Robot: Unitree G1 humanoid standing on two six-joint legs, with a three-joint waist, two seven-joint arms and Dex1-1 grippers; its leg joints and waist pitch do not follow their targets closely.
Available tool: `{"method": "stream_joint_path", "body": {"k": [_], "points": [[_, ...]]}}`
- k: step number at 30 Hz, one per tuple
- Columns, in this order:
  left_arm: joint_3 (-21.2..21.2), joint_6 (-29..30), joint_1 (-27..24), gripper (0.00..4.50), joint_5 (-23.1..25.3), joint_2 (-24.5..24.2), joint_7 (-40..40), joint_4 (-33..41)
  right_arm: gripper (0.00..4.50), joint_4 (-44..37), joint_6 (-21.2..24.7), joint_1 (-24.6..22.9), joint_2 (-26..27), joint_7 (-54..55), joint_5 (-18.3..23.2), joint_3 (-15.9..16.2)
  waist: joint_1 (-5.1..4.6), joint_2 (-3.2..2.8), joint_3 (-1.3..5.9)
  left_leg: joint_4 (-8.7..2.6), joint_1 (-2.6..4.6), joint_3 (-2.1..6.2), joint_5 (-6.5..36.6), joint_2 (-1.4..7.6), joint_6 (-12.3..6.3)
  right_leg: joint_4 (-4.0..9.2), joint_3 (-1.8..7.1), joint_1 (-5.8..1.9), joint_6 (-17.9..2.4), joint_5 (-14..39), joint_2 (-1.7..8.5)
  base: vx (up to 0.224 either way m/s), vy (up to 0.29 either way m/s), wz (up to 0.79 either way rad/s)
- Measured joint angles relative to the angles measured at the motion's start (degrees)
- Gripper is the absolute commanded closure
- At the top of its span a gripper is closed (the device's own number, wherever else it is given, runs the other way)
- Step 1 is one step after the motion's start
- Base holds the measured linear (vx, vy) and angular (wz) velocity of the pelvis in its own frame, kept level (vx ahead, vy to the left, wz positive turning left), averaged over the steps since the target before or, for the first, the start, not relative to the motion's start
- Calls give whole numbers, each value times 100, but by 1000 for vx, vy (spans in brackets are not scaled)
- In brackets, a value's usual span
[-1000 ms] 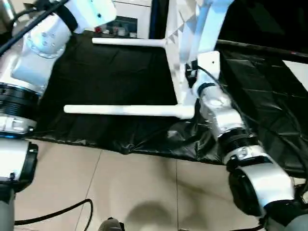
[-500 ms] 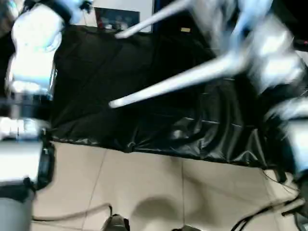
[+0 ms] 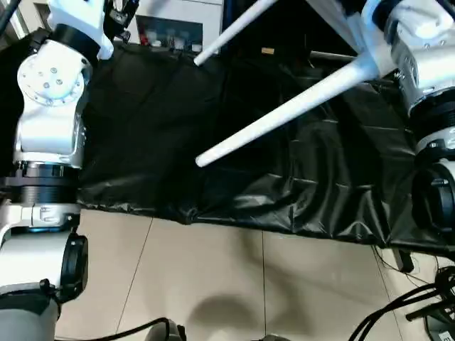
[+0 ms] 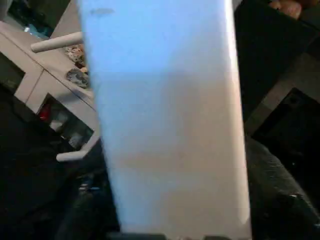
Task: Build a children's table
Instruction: Flip table
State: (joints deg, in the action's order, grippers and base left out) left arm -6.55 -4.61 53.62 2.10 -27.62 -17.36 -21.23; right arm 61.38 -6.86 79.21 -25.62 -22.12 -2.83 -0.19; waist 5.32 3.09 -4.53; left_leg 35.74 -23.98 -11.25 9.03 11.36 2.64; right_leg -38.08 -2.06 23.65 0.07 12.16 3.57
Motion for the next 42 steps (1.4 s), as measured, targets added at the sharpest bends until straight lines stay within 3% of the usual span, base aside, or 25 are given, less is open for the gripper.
{"method": "stream_joint_path", "body": {"k": [7,16,21,24,27,28,29,34,38,42], "points": [[-3,176,-7,238,-2,-10,8,15,73,5,-126,0,-9,-210,41,-58,3,1,0,1,-2,0,-4,5,5,0,-5,-1,-1,-3,0,0,0,0],[-25,252,-17,243,11,-9,21,-50,70,-241,-850,-17,43,-1077,586,-366,22,1,0,10,-4,-4,-6,13,3,-1,-10,-4,-3,-6,0,0,0,0],[-16,156,-16,246,31,-46,15,-184,70,-840,-1194,-25,171,-1563,1353,-836,66,5,3,17,-3,-6,-6,18,2,-1,-14,-11,-3,-8,0,0,0,0],[0,145,-15,249,52,-91,10,-236,70,-1619,-927,-225,239,-2152,2050,-1084,93,21,14,21,4,-5,-6,22,1,0,-16,-22,-2,-8,-1,0,0,0],[15,152,-60,252,60,-107,0,-281,70,-2612,-205,-1026,364,-2772,2561,-1009,108,96,71,11,58,-6,-6,33,1,14,-24,-69,0,-6,-8,0,0,0],[5,164,-99,254,60,-117,2,-304,41,-2776,47,-1402,493,-2908,2627,-871,98,103,76,12,91,-4,-6,33,1,17,-23,-103,2,-5,-9,0,0,0],[7,165,-104,254,60,-112,2,-323,41,-2852,199,-1692,591,-2949,2674,-785,100,102,75,12,94,-4,-6,33,2,21,-24,-107,2,-5,-8,0,0,0],[3,168,-131,258,60,-132,-13,-387,3,-2972,643,-3107,997,-2968,2707,-363,147,93,69,4,85,-6,-8,28,6,25,-24,-98,7,-10,-3,0,0,0],[6,161,-137,261,60,-179,-100,-405,0,-3225,836,-4135,1075,-2899,2665,-213,183,96,73,-5,94,-1,-9,29,7,38,-32,-114,7,-11,-3,0,0,0],[7,145,-137,265,59,-226,-133,-409,0,-3177,1062,-4780,1095,-2558,2439,-177,188,87,67,-7,88,-3,-9,29,7,39,-32,-105,-12,-25,-3,0,0,0]]}}
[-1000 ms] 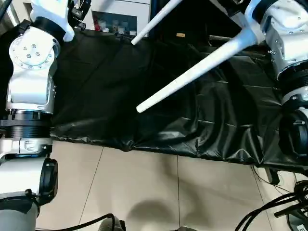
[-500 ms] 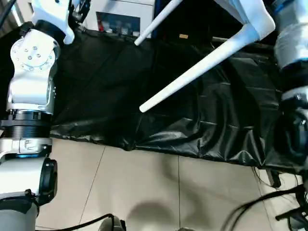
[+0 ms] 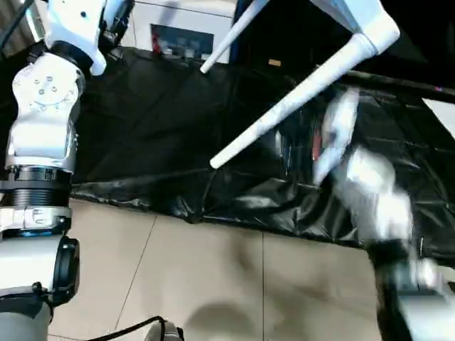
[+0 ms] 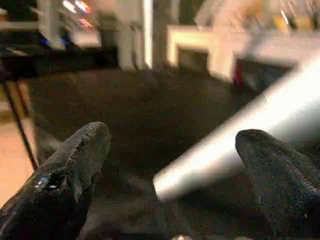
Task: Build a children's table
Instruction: Flip table
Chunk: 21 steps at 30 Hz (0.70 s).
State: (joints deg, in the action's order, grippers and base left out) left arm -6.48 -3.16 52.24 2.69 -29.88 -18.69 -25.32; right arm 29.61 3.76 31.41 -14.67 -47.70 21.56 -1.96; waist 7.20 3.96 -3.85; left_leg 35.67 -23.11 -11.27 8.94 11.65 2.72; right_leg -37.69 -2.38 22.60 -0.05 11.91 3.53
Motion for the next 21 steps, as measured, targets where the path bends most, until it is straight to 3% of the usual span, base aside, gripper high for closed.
{"method": "stream_joint_path", "body": {"k": [5,9,14,21], "points": [[18,-60,17,266,0,-10,-48,-33,0,225,-62,20,-9,633,-236,-163,-11,-29,12,-8,6,0,0,0,1,0,-1,5,18,10,0,0,0,0],[12,-103,29,266,0,-68,-99,-118,0,863,-278,301,13,1066,-193,-479,-42,-84,8,-9,5,0,0,-1,1,2,1,9,15,8,0,0,0,0],[22,-104,54,267,0,-98,-140,-138,0,1811,-718,1283,126,1104,24,-739,-66,-156,29,-13,10,1,0,0,2,-1,-3,14,-8,-6,0,0,0,0],[5,-95,22,270,-19,-200,-303,-58,0,3312,-965,2369,220,1037,98,-1162,-65,-162,32,-24,2,-3,-1,1,2,2,-5,30,-9,-5,-1,0,0,0]]}}
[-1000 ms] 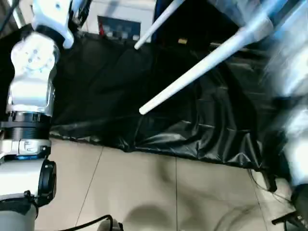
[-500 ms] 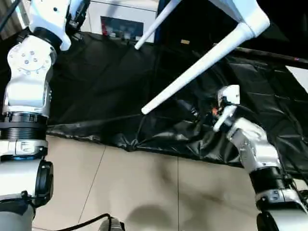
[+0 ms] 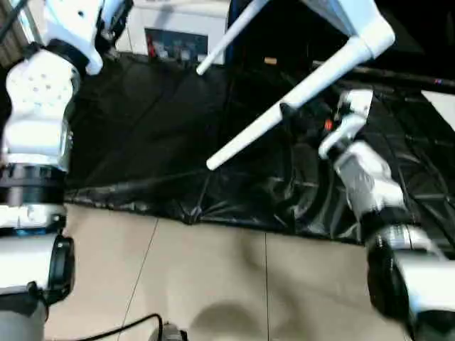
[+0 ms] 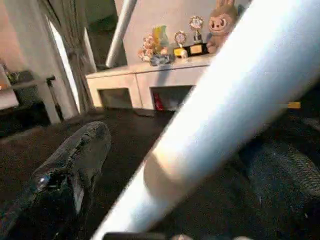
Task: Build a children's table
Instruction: Flip table
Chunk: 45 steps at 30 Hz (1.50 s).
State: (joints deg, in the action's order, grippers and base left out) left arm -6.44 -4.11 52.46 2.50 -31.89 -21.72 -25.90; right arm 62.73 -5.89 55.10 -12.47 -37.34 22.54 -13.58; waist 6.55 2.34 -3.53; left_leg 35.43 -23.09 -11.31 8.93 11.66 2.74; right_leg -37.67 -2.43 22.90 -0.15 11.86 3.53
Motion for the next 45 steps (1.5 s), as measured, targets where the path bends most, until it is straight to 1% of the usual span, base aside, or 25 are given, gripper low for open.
{"method": "stream_joint_path", "body": {"k": [4,6,8,11,13,18,21,23,24,26,29,31,33,36,37,40,42,44,45], "points": [[-75,52,-127,273,-115,-96,-168,89,0,532,-112,405,7,18,-66,-25,22,1,0,-1,-5,-2,0,2,0,2,-2,6,-4,5,0,0,0,0],[-128,71,-227,273,-173,-135,-224,147,0,694,-175,527,38,6,-78,-25,34,1,0,-1,-6,-4,0,2,0,2,0,9,-4,6,0,0,0,0],[-182,123,-315,275,-243,-151,-291,208,0,830,-241,618,63,-70,-102,-49,69,2,-1,-1,-7,-4,0,3,0,2,-1,8,-3,7,0,0,0,0],[-254,170,-414,277,-338,-161,-347,210,0,893,-310,649,64,-385,-99,-82,135,4,-1,-1,-7,-5,0,3,0,5,0,9,-3,7,0,0,0,0],[-317,132,-515,278,-402,-158,-370,173,0,931,-309,666,34,-785,-47,-182,179,4,-1,-1,-9,-5,0,3,0,8,-1,8,-2,8,0,0,0,0],[-489,28,-686,279,-518,-157,-412,-104,0,884,-297,664,-71,-1589,117,-192,265,7,1,-2,-16,-7,0,5,-1,16,-4,8,-1,13,0,0,0,0],[-497,19,-743,282,-532,-75,-412,-412,0,516,-235,513,-112,-1935,223,-191,375,5,0,-2,-24,-7,1,6,-1,23,-9,4,2,16,1,0,0,0],[-495,61,-838,283,-563,111,-412,-626,0,264,-195,475,-105,-2133,260,-174,472,12,-1,-2,-36,-7,0,9,-1,29,-15,7,2,16,1,0,0,0],[-481,61,-871,283,-563,224,-412,-739,0,2,-166,391,-79,-2218,277,-149,508,11,-2,-2,-45,-6,0,14,-1,37,-23,5,2,16,1,0,0,0],[-480,69,-906,284,-565,357,-411,-1091,0,-631,-123,27,-98,-2361,282,-80,529,26,5,-2,-47,-8,1,20,-2,58,-25,-16,2,16,-1,0,0,0],[-447,33,-899,284,-565,572,-409,-1522,0,-1183,-52,-291,-153,-2370,281,-62,527,34,5,3,-62,-10,0,15,-2,62,-22,-15,2,14,4,0,0,0],[-395,-77,-797,284,-563,680,-399,-1843,0,-1548,19,-511,-204,-2361,282,-58,541,39,4,3,-68,-8,0,16,-2,64,-24,-18,3,14,4,0,0,0],[-368,-143,-696,284,-545,730,-379,-2044,0,-1798,99,-647,-239,-2307,281,-50,538,38,4,3,-81,-2,0,18,-2,62,-32,-12,4,14,4,0,0,0],[-261,-253,-481,284,-467,780,-288,-2365,0,-2405,258,-982,-245,-2137,275,-44,535,34,2,3,-86,2,0,19,-2,63,-36,-11,5,14,4,0,0,0],[-220,-325,-390,284,-386,787,-182,-2521,0,-2604,289,-1087,-240,-2037,238,-26,518,30,1,3,-86,2,0,19,-2,64,-36,-11,5,14,4,0,0,0],[-213,-389,-238,284,-267,807,42,-2738,0,-2826,287,-1208,-198,-1881,136,42,449,30,2,3,-81,3,0,19,-1,63,-35,-10,7,13,3,0,0,0],[-201,-450,-231,284,-217,792,197,-2791,0,-2775,111,-1208,-123,-1696,-42,82,390,25,9,1,-72,4,0,19,-1,63,-34,-15,7,14,3,0,0,0],[-188,-506,-242,284,-177,762,268,-2839,0,-2483,-253,-1228,-6,-1304,-377,184,309,33,14,-4,-52,5,0,19,-1,63,-35,-28,8,14,2,0,0,0],[-185,-519,-253,249,-173,763,279,-2839,0,-2343,-367,-1262,42,-1153,-499,232,291,32,13,-4,-44,5,0,18,-1,63,-33,-32,8,15,3,0,0,0]]}}
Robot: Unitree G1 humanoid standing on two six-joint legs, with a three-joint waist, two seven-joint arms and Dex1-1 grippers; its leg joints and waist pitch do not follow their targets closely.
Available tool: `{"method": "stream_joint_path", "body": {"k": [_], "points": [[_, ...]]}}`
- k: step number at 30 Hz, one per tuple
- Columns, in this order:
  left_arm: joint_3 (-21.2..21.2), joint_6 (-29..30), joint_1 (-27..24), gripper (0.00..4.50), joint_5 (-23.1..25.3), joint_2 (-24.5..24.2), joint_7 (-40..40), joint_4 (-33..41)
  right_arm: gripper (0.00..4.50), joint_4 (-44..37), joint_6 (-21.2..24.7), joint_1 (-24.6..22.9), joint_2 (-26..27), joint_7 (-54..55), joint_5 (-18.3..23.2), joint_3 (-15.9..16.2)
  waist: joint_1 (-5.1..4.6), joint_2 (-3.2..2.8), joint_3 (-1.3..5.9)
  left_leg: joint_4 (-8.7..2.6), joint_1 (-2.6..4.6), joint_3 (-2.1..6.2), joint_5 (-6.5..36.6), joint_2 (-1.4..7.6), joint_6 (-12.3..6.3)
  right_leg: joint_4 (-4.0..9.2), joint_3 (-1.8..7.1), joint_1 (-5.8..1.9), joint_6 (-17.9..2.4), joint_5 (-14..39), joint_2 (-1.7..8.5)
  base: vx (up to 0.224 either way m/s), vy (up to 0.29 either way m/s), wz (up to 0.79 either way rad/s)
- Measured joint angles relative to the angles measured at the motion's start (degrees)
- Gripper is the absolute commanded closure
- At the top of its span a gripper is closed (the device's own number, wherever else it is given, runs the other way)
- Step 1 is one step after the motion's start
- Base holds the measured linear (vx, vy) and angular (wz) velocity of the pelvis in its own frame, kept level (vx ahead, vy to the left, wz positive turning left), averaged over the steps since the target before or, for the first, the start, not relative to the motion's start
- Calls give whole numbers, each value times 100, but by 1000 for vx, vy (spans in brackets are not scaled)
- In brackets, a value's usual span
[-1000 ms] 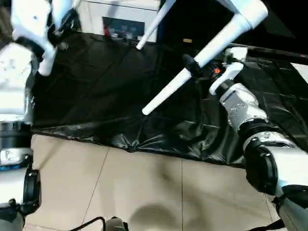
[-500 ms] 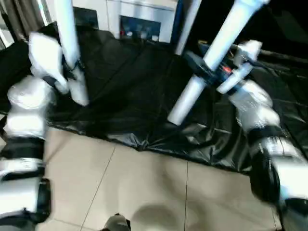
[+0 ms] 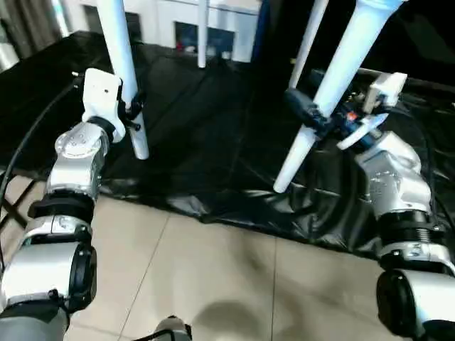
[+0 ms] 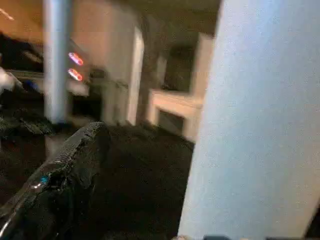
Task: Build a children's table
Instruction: Flip table
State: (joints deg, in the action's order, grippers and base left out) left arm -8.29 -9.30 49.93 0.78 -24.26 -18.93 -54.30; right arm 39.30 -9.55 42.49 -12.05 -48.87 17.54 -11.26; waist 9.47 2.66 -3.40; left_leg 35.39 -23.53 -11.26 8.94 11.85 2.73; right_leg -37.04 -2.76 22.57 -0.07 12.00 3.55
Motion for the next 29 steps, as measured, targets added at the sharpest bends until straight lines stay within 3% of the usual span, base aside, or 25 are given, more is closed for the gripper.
{"method": "stream_joint_path", "body": {"k": [3,7,15,19,25,29], "points": [[161,-151,-318,214,140,-39,-46,232,0,252,-278,-259,200,383,-263,120,-57,-17,-10,-12,47,-2,1,-5,0,6,9,-37,8,6,2,0,0,0],[-45,-220,-1036,179,-120,8,-116,839,0,249,-397,-737,355,700,-493,333,-137,-20,-11,-48,44,-9,0,-9,2,9,11,-21,7,8,1,0,0,0],[-259,-454,-2159,128,-372,5,-102,1975,0,197,-973,-1319,635,1342,-738,374,-154,-9,-4,-96,35,-20,-8,-3,14,8,19,22,-1,32,-14,0,0,0],[-655,-178,-3231,111,-1122,304,-252,3367,0,-546,-1080,-2216,707,1763,-801,263,-150,-11,-4,-104,42,-31,-7,-6,13,37,34,11,3,39,-14,0,0,0],[-663,716,-4674,111,-1746,703,-131,5149,0,-1872,-611,-3440,703,2207,-1044,279,-213,-22,-4,-126,56,-32,-6,-5,13,54,34,5,12,41,-17,0,0,0],[-637,1105,-5363,111,-1386,880,433,5923,0,-2792,-21,-4146,773,2459,-1037,281,-344,-28,-4,-149,61,-27,-6,-6,13,63,34,9,53,59,-21,0,0,0]]}}
